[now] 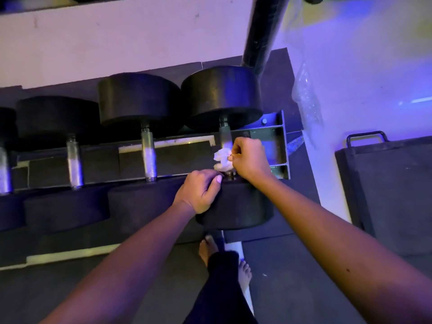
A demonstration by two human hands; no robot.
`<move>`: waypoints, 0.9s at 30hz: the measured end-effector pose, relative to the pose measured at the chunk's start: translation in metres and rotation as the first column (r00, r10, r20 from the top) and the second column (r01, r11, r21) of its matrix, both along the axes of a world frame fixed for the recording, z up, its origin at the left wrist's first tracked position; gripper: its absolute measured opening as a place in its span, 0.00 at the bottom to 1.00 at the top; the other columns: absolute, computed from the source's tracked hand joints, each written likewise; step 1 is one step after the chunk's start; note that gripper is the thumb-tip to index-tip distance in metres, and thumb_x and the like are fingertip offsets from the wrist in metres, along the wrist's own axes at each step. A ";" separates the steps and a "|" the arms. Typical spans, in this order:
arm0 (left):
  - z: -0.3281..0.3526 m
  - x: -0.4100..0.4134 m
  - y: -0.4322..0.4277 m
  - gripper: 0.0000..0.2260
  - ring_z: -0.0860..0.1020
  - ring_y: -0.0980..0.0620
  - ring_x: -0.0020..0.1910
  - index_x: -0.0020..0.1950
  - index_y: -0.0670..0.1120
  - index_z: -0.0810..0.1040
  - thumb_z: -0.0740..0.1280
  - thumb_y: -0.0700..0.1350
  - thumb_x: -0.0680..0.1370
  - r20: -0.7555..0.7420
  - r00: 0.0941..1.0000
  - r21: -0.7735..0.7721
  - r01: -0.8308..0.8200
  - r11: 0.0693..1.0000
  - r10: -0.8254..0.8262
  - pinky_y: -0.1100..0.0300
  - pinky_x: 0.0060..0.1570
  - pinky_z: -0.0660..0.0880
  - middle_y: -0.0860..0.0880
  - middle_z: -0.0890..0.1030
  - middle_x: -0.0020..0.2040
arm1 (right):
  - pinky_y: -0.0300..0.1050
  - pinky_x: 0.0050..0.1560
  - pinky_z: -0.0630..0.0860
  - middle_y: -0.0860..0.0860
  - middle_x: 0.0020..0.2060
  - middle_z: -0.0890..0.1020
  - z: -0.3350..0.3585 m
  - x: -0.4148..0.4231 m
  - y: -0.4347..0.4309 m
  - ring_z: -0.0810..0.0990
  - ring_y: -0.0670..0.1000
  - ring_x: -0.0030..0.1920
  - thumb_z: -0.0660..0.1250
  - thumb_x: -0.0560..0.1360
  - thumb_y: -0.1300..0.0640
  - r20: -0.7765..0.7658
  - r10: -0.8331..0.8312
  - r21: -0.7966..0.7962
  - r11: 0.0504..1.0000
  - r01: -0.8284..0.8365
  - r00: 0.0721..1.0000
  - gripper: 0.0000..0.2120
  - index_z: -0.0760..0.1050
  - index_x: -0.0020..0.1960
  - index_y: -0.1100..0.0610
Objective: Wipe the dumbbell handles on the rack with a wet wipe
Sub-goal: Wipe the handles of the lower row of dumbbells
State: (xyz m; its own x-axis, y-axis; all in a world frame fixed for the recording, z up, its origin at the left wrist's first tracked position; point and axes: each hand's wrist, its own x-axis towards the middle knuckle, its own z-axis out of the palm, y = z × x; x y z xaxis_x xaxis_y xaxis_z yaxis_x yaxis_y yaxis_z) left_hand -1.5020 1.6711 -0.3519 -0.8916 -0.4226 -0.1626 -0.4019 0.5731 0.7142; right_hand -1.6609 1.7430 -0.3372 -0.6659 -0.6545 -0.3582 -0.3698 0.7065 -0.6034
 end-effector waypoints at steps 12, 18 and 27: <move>0.004 -0.001 0.000 0.25 0.80 0.41 0.48 0.53 0.43 0.82 0.52 0.57 0.76 0.018 1.000 0.028 0.002 1.000 -0.002 0.49 0.46 0.77 0.44 0.83 0.48 | 0.41 0.41 0.69 0.57 0.41 0.84 0.009 -0.012 -0.027 0.81 0.56 0.43 0.69 0.72 0.63 -0.005 -0.252 -0.183 0.952 0.247 0.968 0.04 0.81 0.45 0.62; 0.004 -0.002 -0.001 0.24 0.80 0.42 0.48 0.54 0.44 0.81 0.52 0.57 0.76 0.051 0.998 0.037 0.022 0.999 -0.024 0.52 0.44 0.76 0.46 0.83 0.48 | 0.44 0.44 0.72 0.60 0.41 0.85 0.008 -0.010 -0.040 0.82 0.60 0.45 0.69 0.70 0.64 -0.018 -0.263 -0.036 0.964 0.263 0.965 0.06 0.83 0.45 0.62; 0.006 -0.003 -0.004 0.22 0.80 0.43 0.47 0.56 0.44 0.80 0.53 0.55 0.77 0.071 0.996 0.096 0.055 0.994 -0.062 0.53 0.46 0.75 0.46 0.82 0.48 | 0.39 0.37 0.69 0.54 0.32 0.81 0.015 0.002 0.000 0.80 0.53 0.37 0.72 0.68 0.64 0.192 -0.078 0.272 0.962 0.023 0.978 0.02 0.81 0.36 0.61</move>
State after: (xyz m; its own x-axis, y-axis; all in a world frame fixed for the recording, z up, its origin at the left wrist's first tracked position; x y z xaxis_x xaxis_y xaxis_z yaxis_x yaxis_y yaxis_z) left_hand -1.5045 1.6668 -0.3460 -0.8986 -0.3497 -0.2651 -0.4229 0.5292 0.7356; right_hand -1.6587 1.7428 -0.3224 -0.5925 -0.4840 -0.6440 -0.2212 0.8664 -0.4477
